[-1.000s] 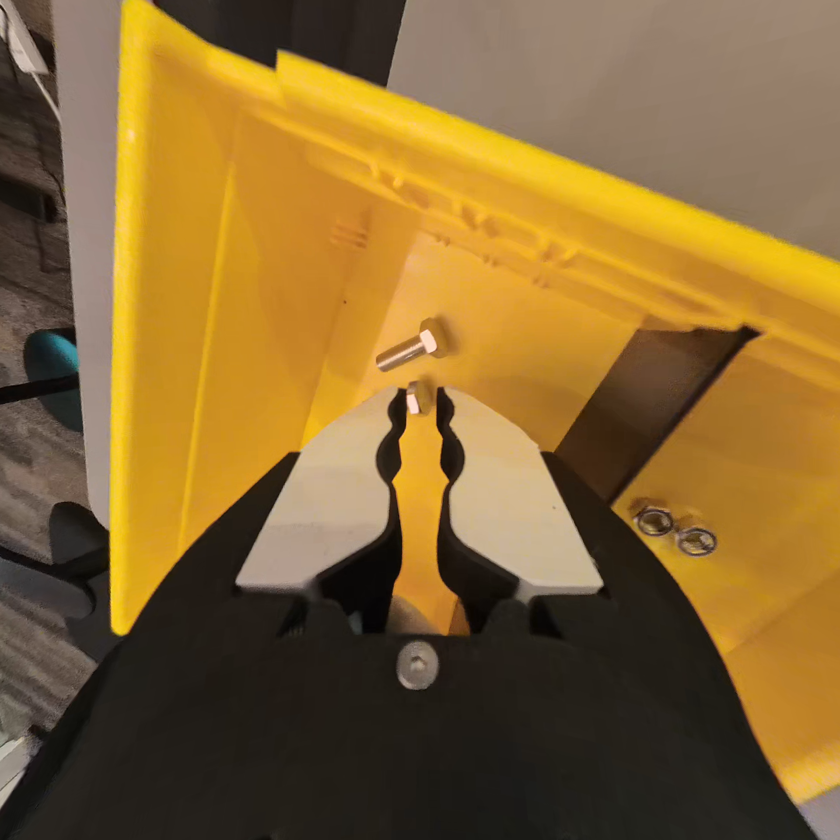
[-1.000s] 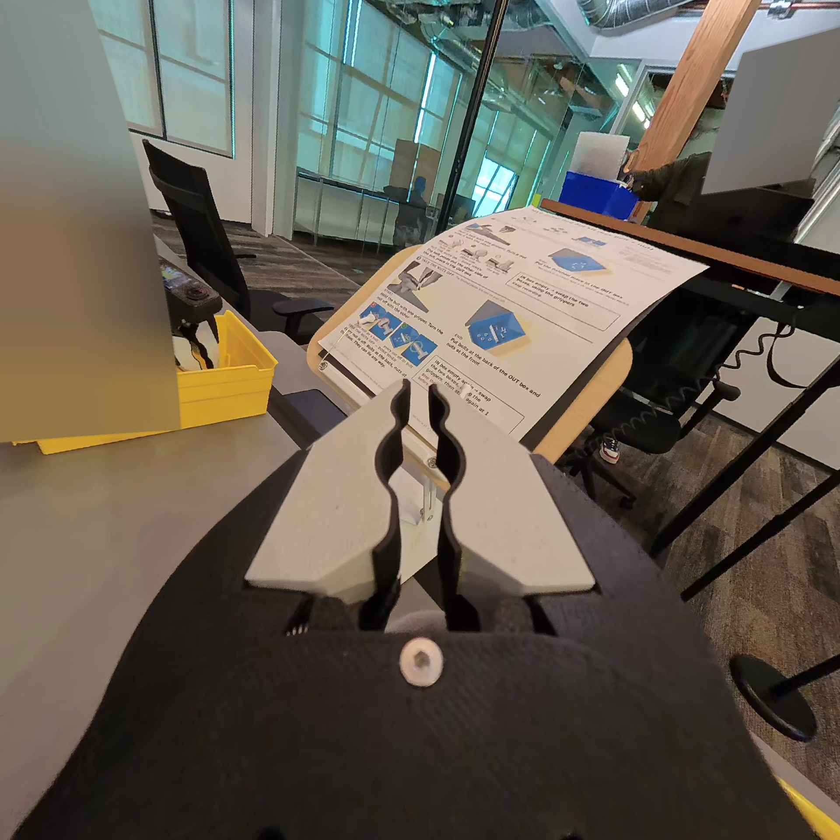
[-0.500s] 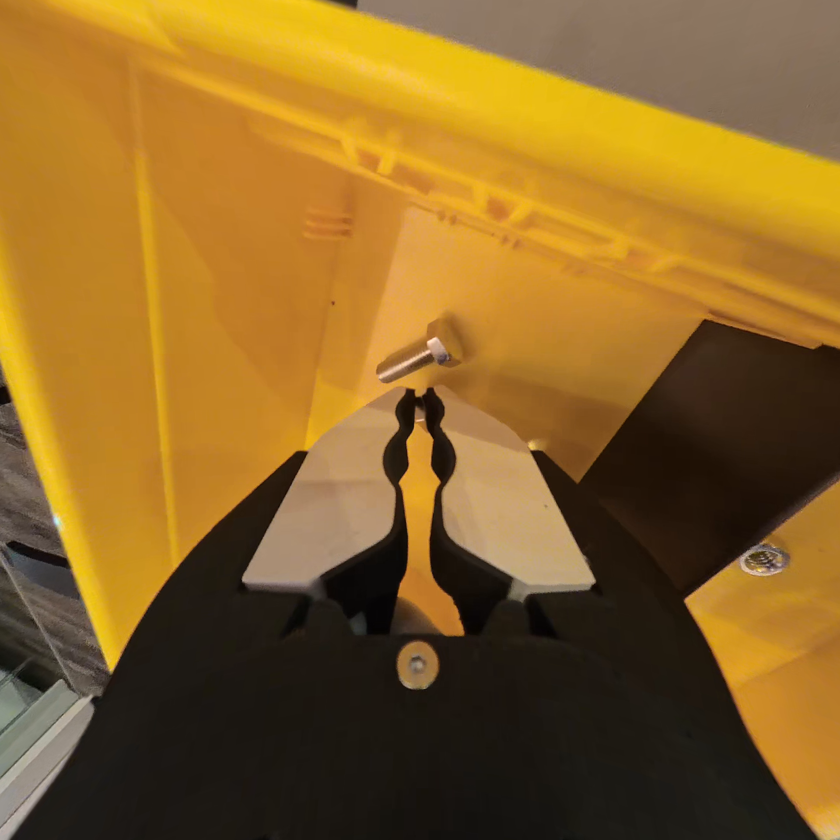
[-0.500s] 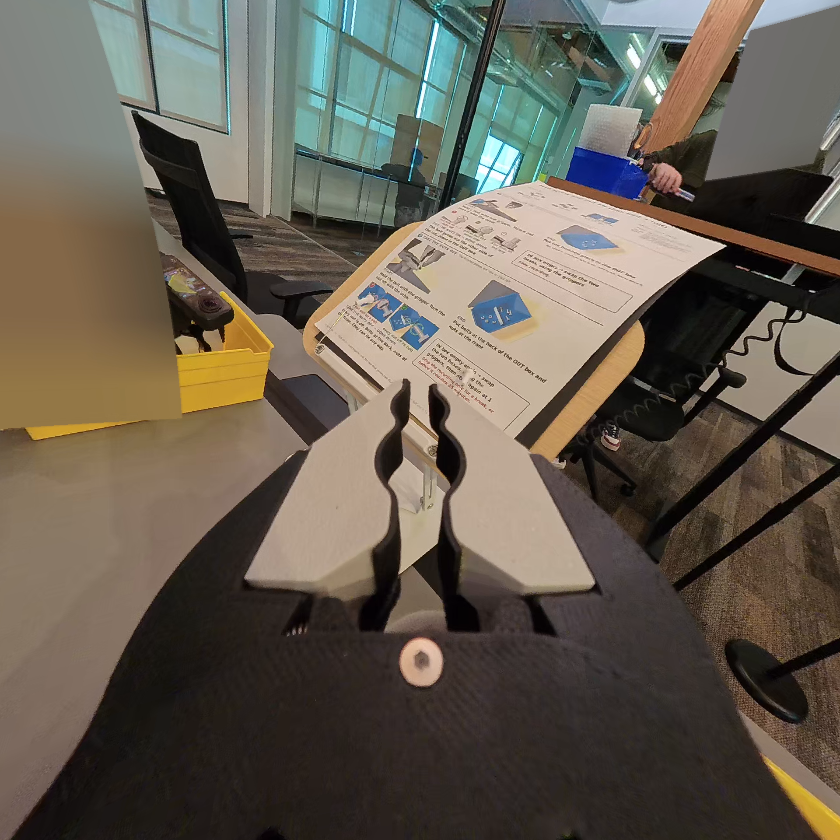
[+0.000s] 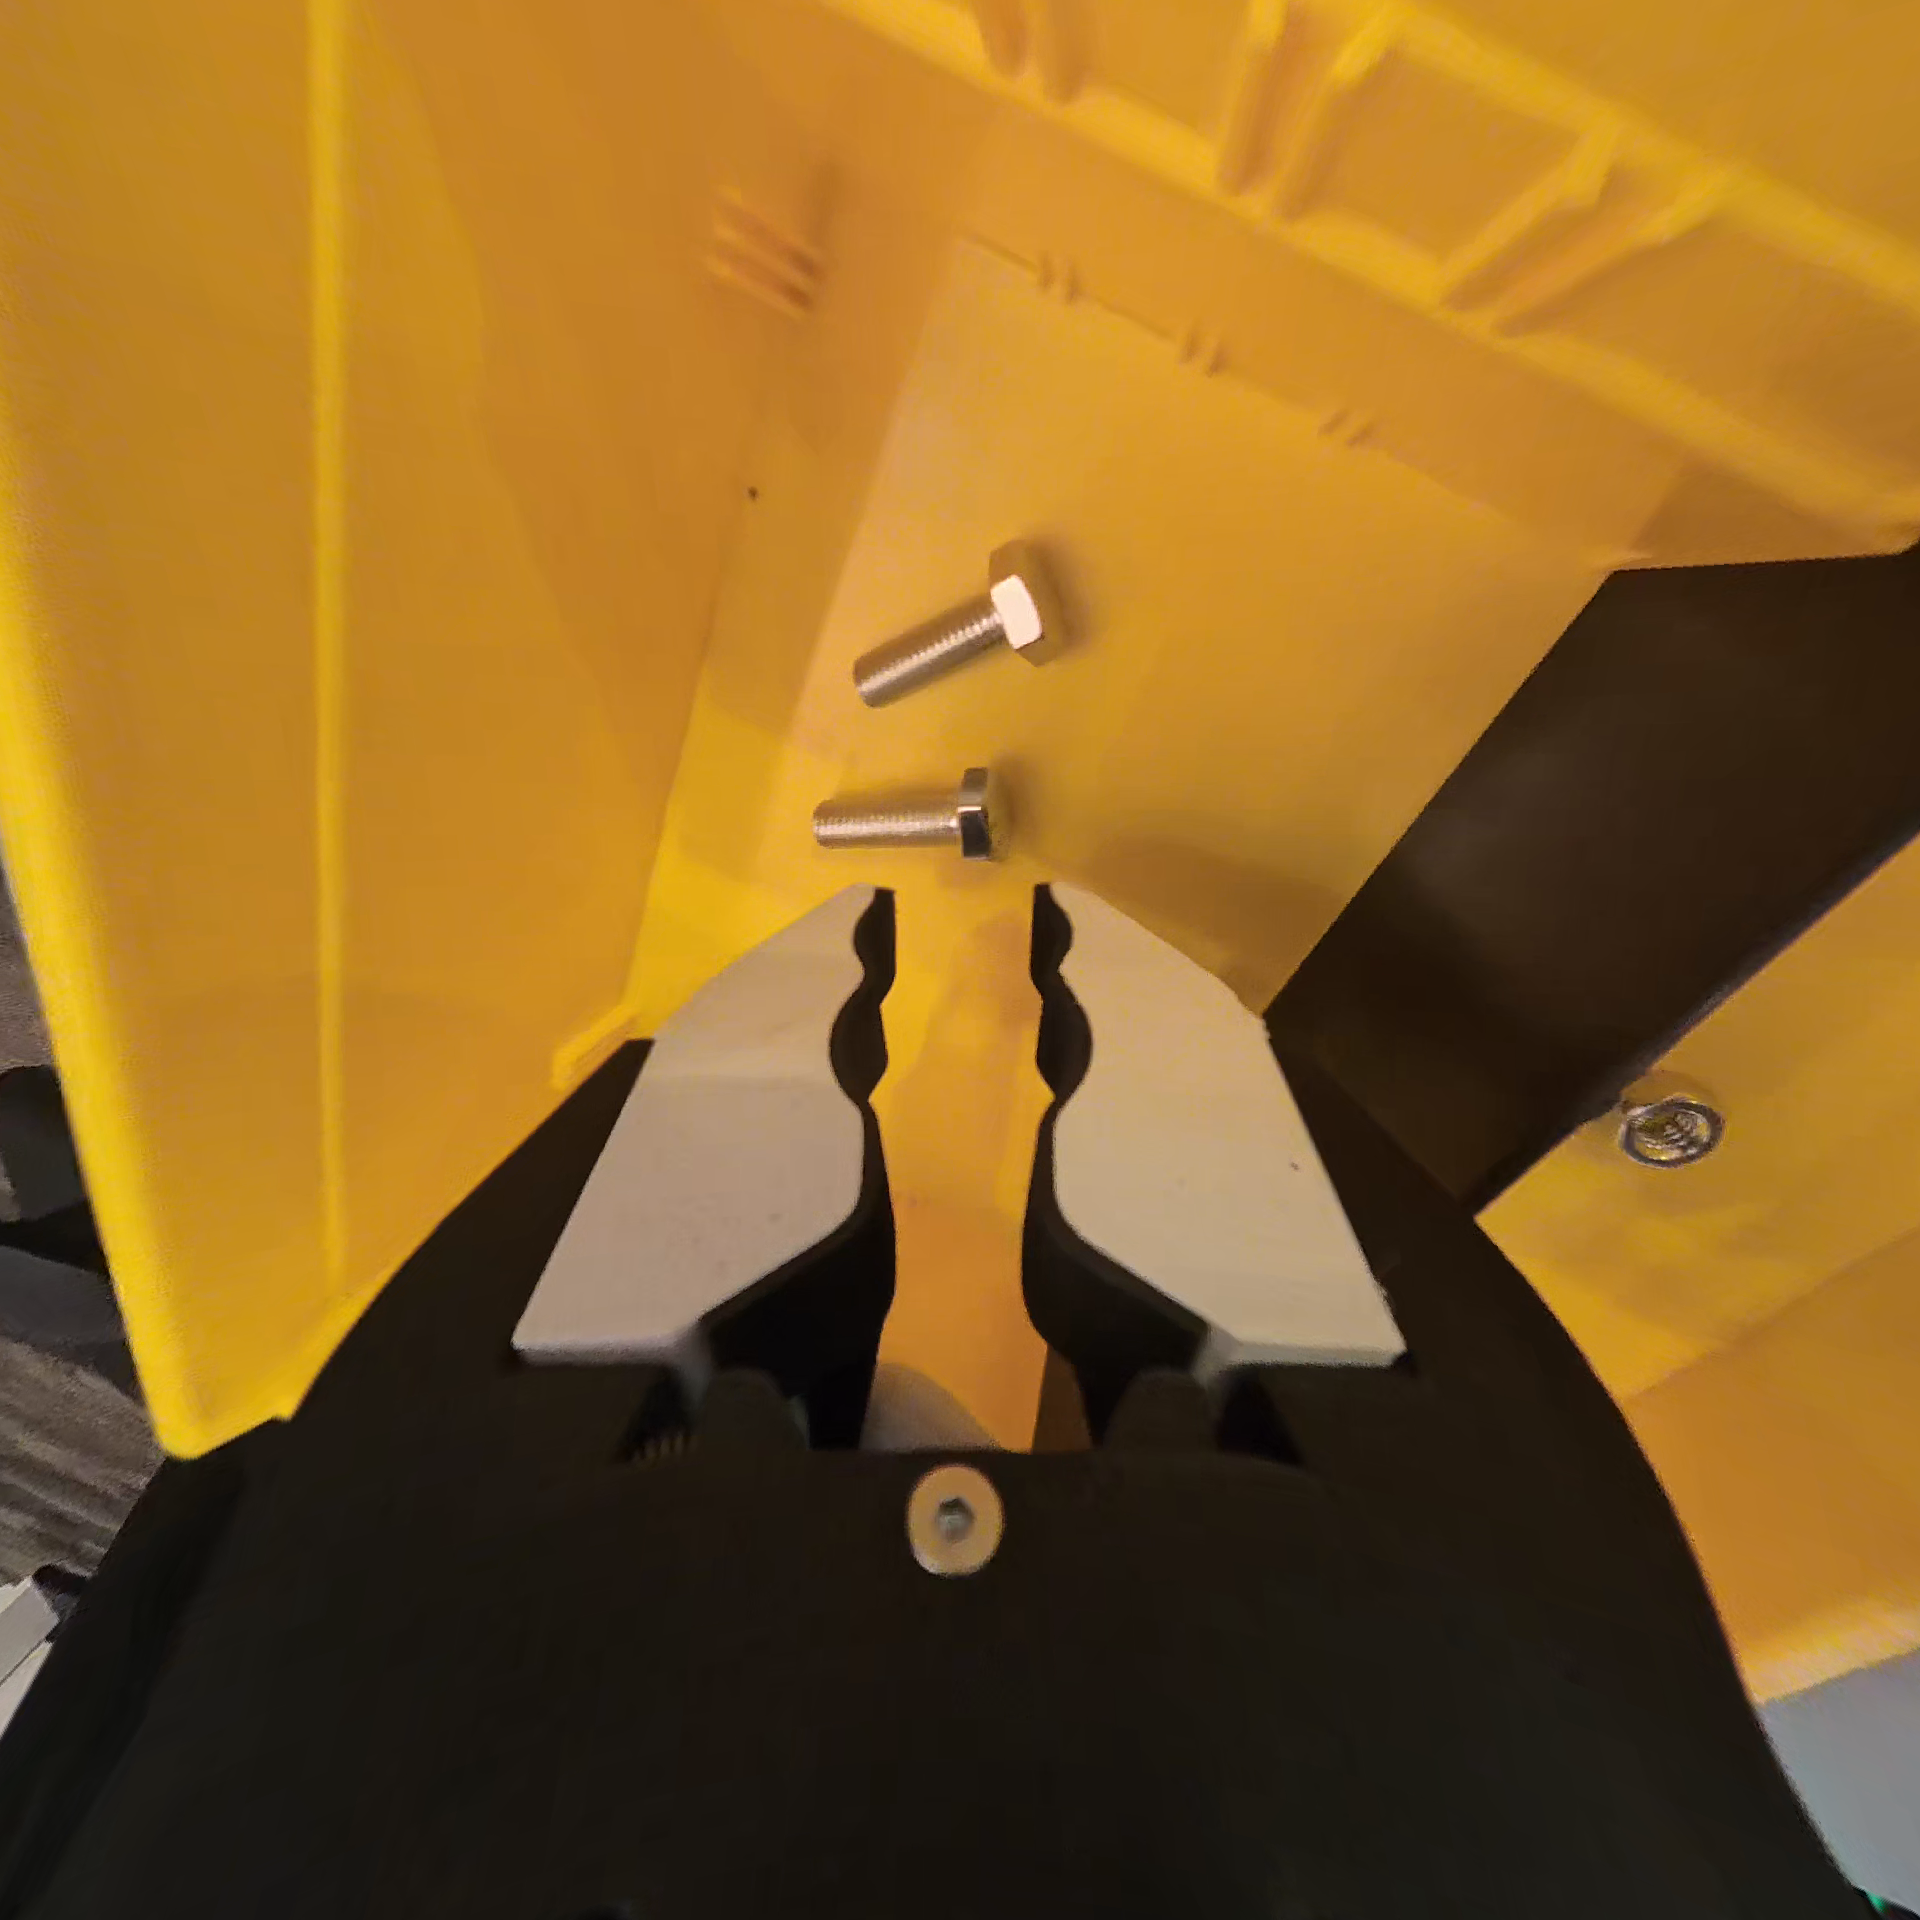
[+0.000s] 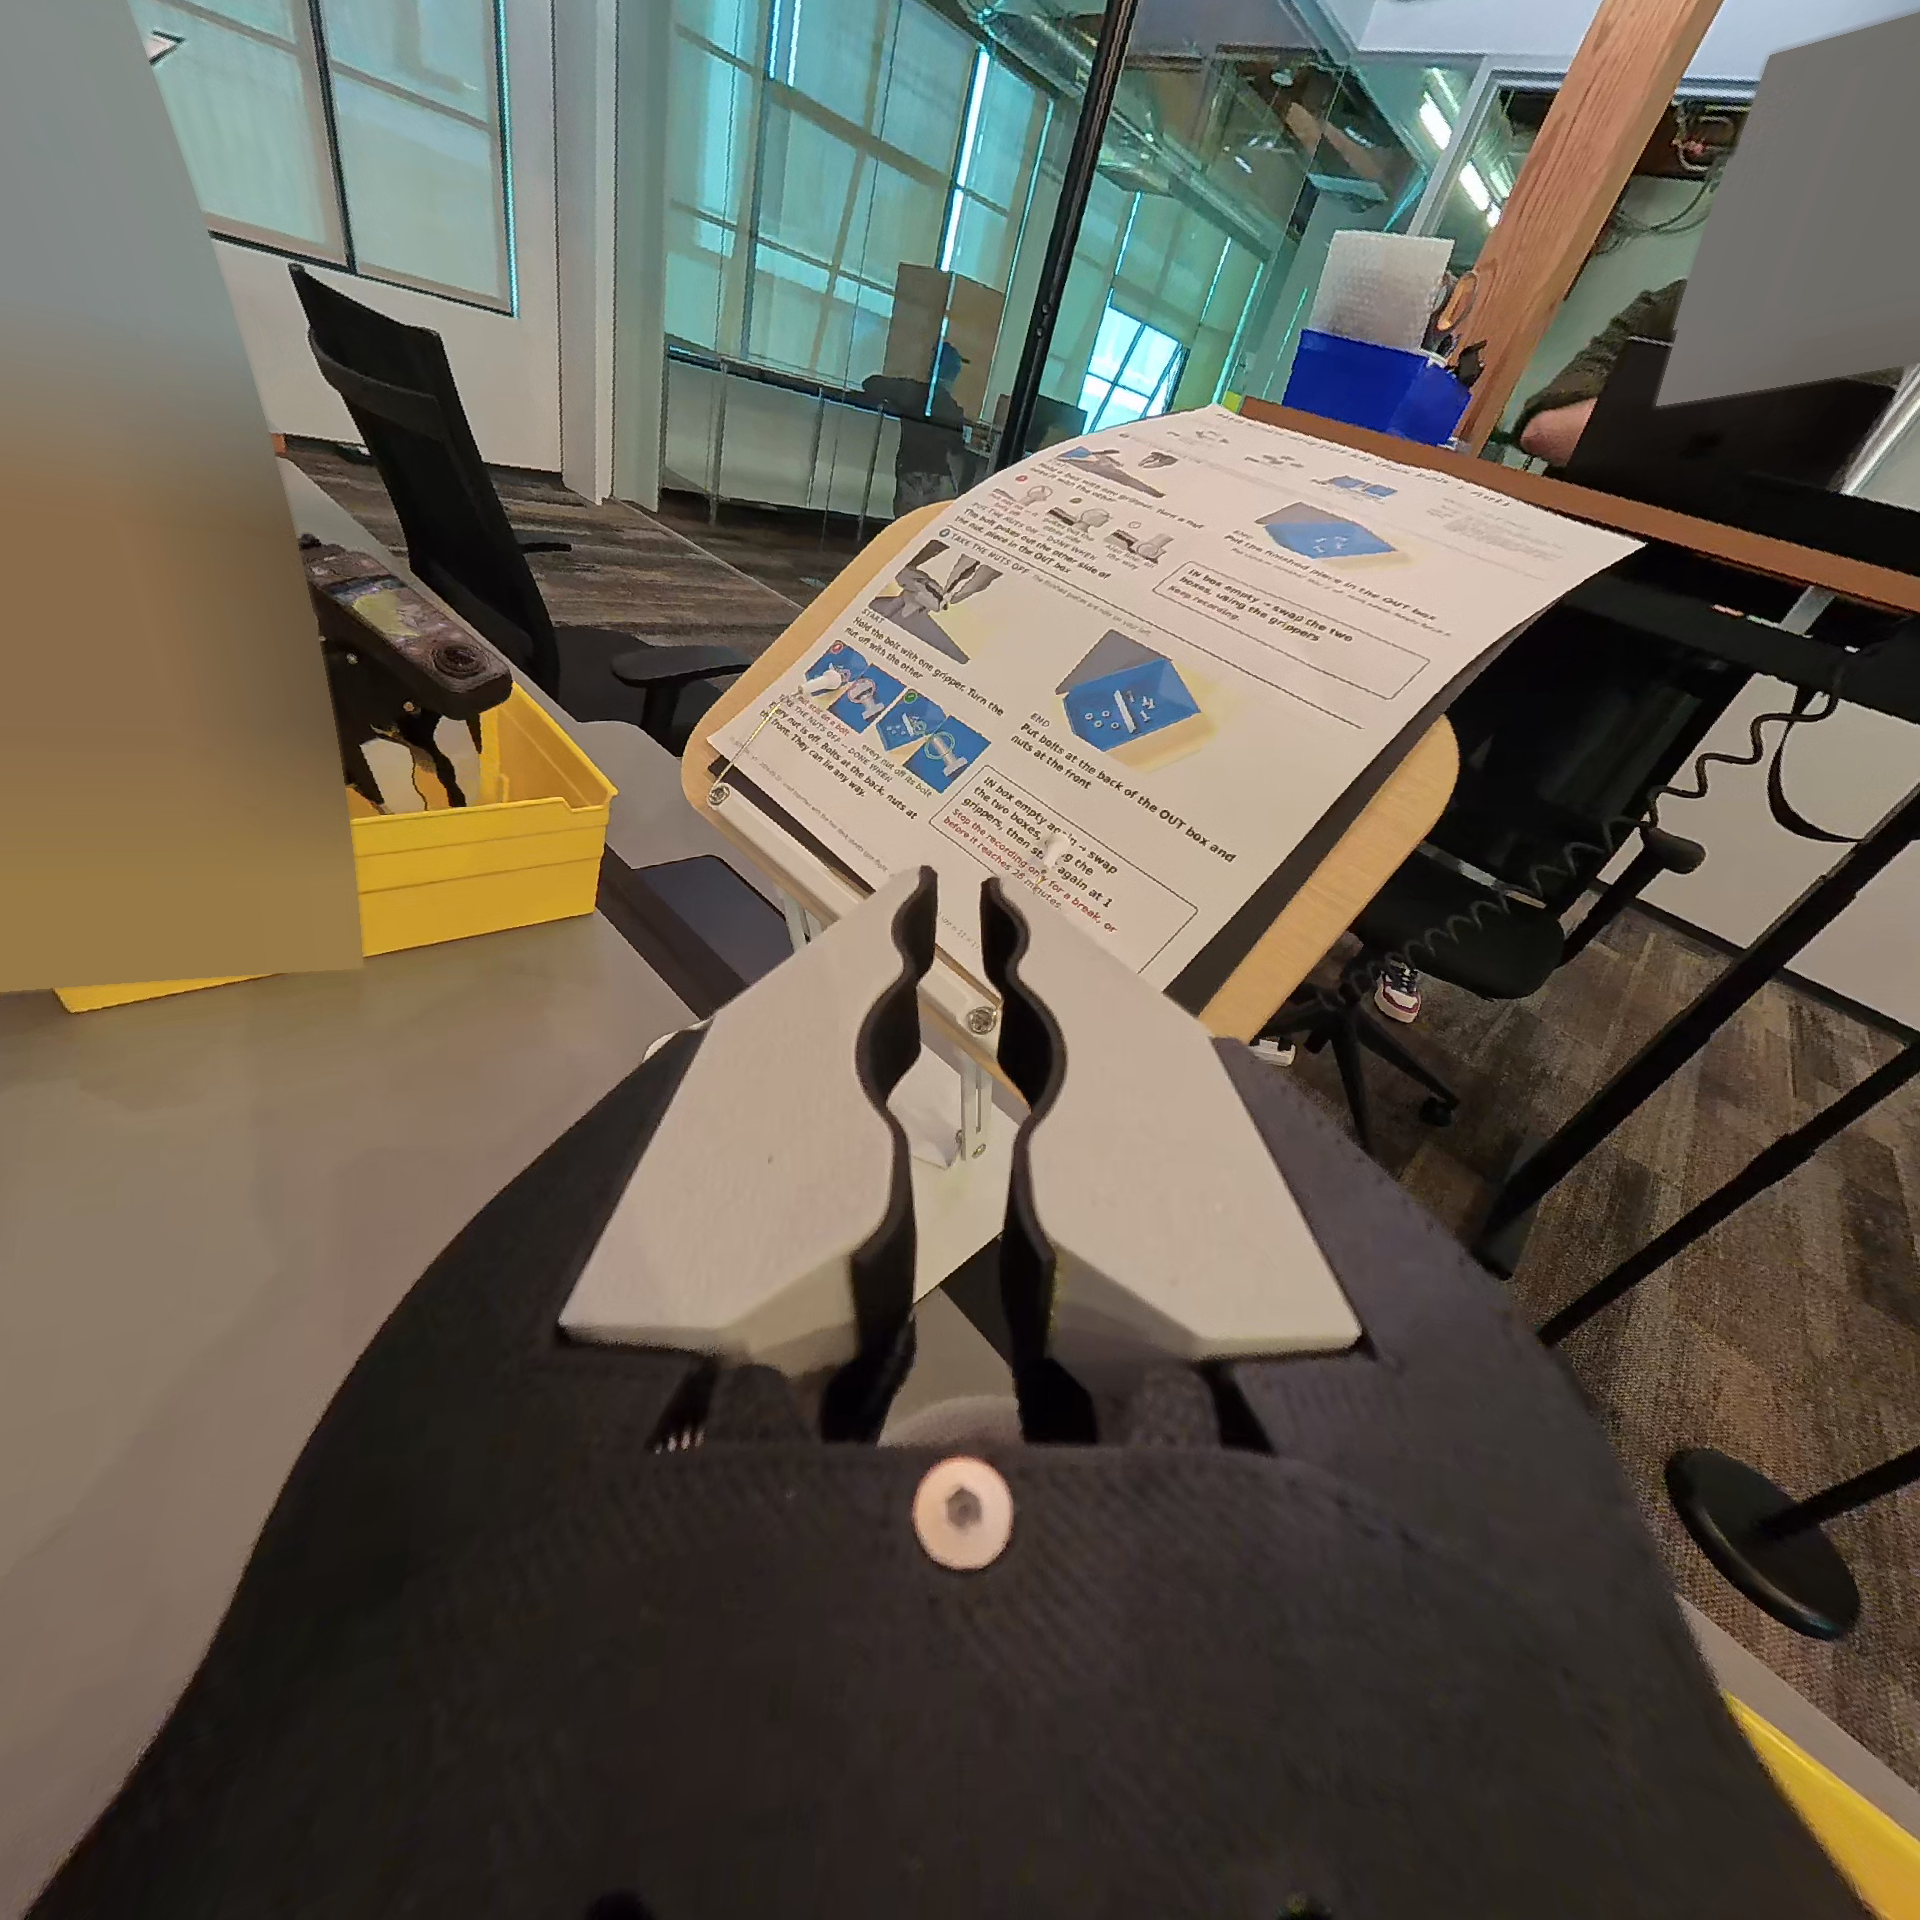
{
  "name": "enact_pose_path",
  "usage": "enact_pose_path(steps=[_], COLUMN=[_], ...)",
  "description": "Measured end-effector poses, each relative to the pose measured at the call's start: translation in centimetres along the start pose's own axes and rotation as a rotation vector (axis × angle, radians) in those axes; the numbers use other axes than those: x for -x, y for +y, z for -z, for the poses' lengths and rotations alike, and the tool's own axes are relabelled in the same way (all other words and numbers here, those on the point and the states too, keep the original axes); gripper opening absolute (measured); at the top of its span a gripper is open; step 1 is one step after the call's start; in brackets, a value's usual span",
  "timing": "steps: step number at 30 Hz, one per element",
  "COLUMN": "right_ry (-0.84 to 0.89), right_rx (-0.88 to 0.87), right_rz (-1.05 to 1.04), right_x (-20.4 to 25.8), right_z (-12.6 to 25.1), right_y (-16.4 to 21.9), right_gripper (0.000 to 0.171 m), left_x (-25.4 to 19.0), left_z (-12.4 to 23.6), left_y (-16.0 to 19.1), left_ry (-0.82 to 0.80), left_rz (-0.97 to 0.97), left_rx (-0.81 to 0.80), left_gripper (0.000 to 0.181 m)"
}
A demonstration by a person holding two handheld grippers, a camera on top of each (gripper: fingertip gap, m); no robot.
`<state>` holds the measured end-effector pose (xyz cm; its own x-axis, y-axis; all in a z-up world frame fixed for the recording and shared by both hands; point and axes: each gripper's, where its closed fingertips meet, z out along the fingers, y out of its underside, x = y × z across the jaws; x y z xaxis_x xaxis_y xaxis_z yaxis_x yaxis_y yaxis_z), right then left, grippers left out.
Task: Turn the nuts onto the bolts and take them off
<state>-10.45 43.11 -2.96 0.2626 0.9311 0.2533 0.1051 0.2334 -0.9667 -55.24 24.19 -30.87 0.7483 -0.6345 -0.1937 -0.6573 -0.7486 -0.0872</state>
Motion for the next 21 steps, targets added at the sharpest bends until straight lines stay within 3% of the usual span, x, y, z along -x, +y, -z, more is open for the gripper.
enact_pose_path(steps=[15,21], right_ry=[-0.004,-0.076], right_rx=[0.009,0.009], right_rz=[-0.006,-0.043], right_x=[0.0,1.3], right_z=[-0.2,-0.7], right_y=[0.5,0.5], right_gripper=[0.006,0.008], left_x=[0.2,1.8], left_z=[-1.3,1.1], left_y=[-0.9,-1.5], left_ry=[-0.024,-0.201], left_rz=[-0.037,-0.033], left_rx=[0.041,-0.05], left_gripper=[0.007,0.006])
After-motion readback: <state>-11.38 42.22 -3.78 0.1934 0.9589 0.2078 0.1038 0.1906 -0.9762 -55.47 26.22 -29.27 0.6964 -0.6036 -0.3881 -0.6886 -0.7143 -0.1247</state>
